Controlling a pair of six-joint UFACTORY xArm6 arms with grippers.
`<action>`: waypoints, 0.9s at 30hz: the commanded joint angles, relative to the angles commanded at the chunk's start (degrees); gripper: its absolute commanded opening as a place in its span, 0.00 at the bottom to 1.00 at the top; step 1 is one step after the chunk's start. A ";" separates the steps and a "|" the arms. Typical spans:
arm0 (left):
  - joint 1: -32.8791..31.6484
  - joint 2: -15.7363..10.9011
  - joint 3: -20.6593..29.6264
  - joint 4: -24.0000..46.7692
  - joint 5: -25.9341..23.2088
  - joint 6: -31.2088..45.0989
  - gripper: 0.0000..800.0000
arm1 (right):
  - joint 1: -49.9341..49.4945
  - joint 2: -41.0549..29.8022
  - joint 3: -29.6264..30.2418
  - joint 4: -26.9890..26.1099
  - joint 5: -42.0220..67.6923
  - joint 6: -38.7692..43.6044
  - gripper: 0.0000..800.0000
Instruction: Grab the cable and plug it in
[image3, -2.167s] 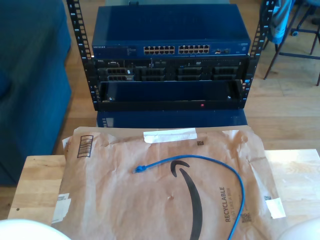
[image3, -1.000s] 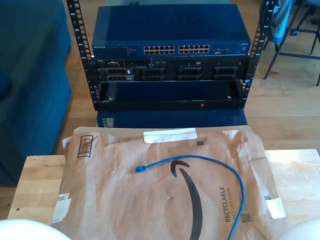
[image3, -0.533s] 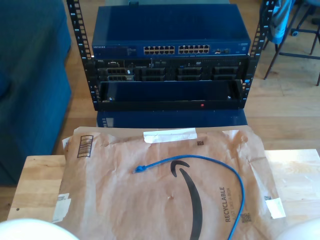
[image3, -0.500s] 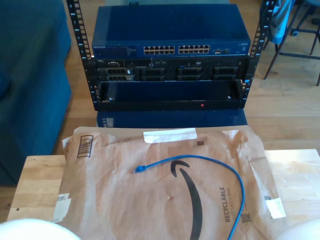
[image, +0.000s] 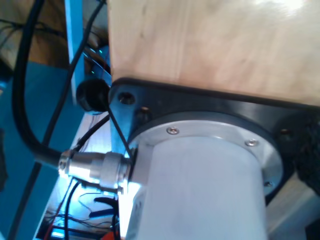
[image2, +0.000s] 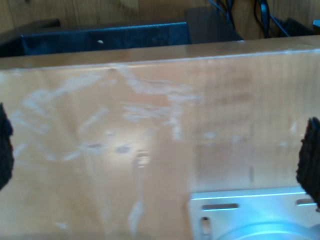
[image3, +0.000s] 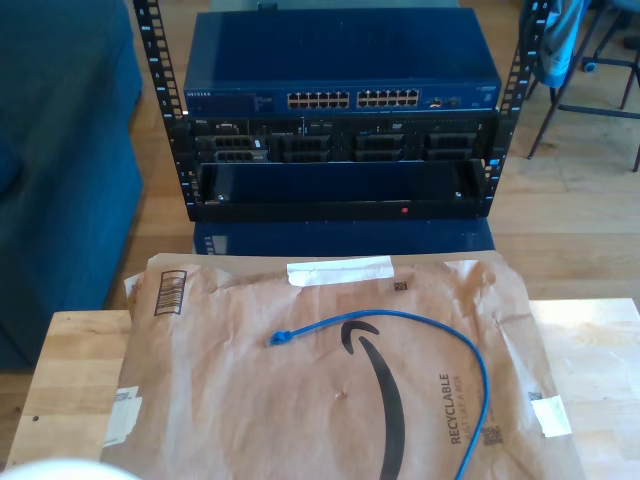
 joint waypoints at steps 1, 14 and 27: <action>-2.20 0.18 -1.67 0.00 1.41 -2.46 1.00 | 1.67 0.00 -0.70 0.00 0.53 2.11 0.99; -35.69 0.88 -14.07 -7.30 8.70 -31.03 1.00 | 27.16 13.98 -18.73 -0.18 5.63 27.34 0.97; -58.81 9.14 -23.47 -8.26 8.18 -52.31 1.00 | 62.24 28.66 -34.37 -0.09 10.37 56.70 0.98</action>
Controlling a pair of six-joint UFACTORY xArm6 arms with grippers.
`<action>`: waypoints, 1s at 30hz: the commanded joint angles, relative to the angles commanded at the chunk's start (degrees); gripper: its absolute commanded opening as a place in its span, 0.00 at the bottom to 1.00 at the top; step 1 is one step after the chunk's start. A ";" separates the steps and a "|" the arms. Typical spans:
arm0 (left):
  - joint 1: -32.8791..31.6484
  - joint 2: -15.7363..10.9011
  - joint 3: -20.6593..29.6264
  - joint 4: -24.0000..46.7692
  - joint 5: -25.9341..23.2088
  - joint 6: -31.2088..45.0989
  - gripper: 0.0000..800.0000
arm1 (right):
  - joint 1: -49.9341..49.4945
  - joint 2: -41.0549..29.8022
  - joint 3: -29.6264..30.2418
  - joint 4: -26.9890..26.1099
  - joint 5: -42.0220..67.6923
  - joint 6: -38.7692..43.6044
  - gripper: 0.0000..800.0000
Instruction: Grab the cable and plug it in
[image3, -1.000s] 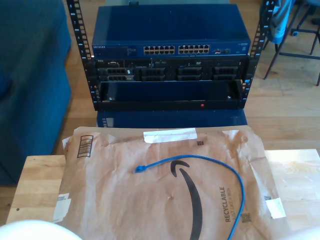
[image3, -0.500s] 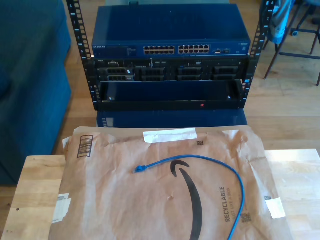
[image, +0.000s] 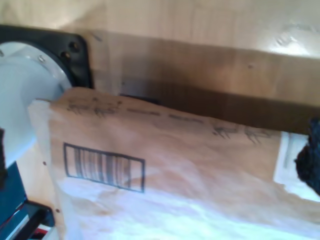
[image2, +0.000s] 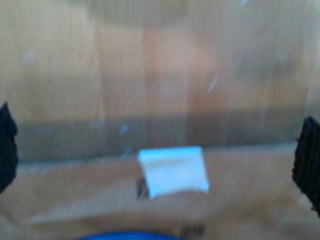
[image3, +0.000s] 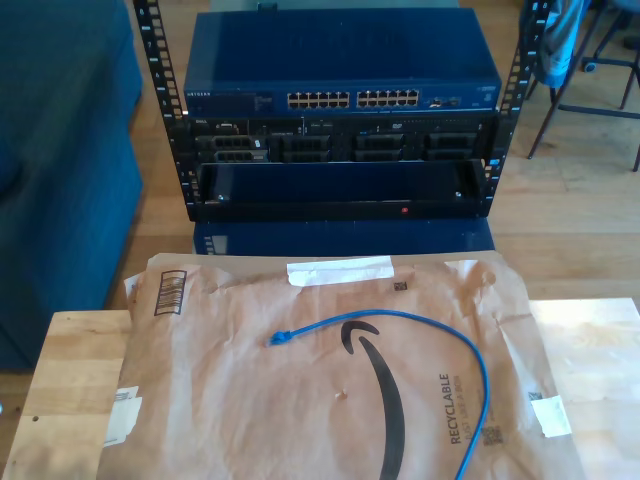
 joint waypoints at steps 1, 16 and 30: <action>-1.67 0.35 -0.35 0.00 0.00 -1.41 1.00 | 3.16 0.88 -1.05 0.00 0.00 2.02 0.98; -12.31 3.25 -0.44 0.00 -2.20 -12.40 1.00 | 35.08 26.02 -26.37 -0.09 -0.44 21.63 0.98; -13.80 6.07 -2.90 0.00 -5.71 -14.77 1.00 | 42.20 34.37 -33.14 -0.09 -7.82 21.98 0.99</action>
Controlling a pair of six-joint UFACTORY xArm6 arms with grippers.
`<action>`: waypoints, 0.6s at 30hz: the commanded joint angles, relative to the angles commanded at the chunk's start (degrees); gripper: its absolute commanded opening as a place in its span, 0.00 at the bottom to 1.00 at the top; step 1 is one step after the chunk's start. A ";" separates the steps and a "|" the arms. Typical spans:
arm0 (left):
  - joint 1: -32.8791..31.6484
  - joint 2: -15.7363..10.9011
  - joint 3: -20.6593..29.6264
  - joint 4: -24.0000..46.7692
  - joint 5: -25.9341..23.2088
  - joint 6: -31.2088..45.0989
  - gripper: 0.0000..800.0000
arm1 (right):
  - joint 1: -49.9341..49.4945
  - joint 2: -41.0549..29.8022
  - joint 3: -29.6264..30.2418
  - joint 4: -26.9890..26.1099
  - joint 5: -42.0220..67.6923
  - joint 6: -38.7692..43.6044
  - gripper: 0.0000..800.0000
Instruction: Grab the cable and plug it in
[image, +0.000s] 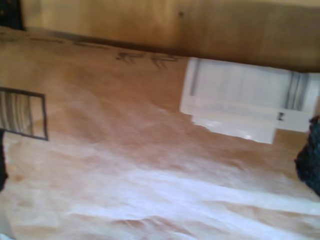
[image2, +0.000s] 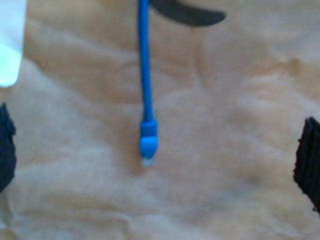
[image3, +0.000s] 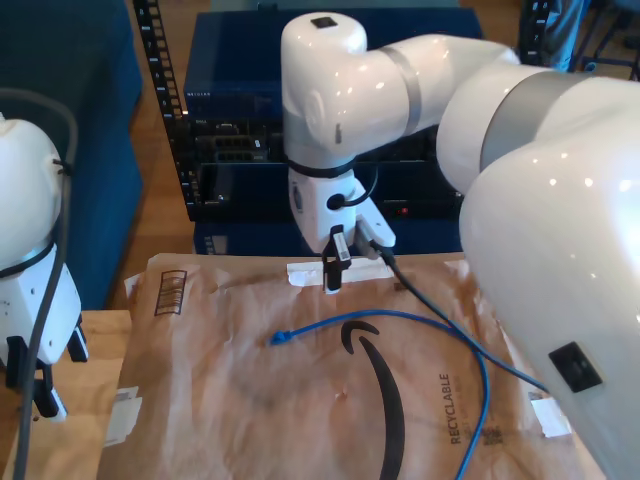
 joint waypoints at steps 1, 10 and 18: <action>0.00 0.09 0.00 0.00 0.00 0.00 1.00 | 0.79 0.18 0.79 0.00 -1.41 0.00 0.99; 0.00 1.58 -2.90 -0.09 -0.09 -1.58 1.00 | 1.58 0.26 8.53 -0.35 -9.23 6.15 0.98; 0.00 1.76 -2.90 -0.09 -0.09 -2.46 1.00 | 1.67 0.09 12.84 -0.09 -13.19 8.18 0.98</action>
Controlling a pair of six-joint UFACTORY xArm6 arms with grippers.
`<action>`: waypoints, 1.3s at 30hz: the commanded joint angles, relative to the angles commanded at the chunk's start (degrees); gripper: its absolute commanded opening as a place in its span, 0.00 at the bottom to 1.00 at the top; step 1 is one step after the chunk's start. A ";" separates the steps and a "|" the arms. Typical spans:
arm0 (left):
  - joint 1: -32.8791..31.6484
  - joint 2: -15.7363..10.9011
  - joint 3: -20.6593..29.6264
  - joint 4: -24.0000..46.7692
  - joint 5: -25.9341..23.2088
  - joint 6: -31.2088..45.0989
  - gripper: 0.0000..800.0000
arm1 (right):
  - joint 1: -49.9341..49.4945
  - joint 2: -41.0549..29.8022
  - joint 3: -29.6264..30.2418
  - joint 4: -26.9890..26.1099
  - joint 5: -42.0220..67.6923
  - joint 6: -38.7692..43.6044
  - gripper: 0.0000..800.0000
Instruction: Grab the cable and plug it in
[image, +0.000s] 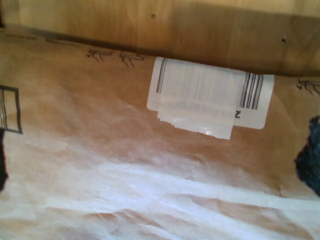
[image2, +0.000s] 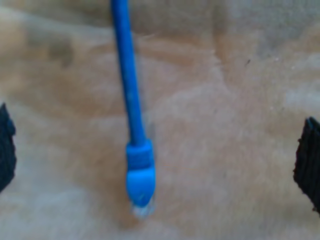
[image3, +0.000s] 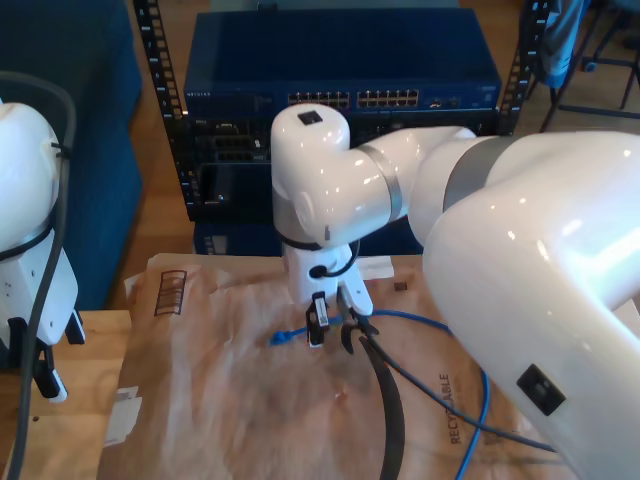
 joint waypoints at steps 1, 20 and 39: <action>0.09 0.00 0.00 0.00 0.00 0.00 1.00 | 0.00 0.00 0.09 0.09 -0.09 0.00 0.98; 0.09 0.00 0.35 0.00 0.00 0.09 1.00 | 2.11 2.29 -0.09 -0.09 -3.34 2.73 0.96; 0.09 0.00 0.53 0.09 -0.18 0.35 1.00 | 2.29 5.36 -0.18 -0.18 -9.32 2.73 0.67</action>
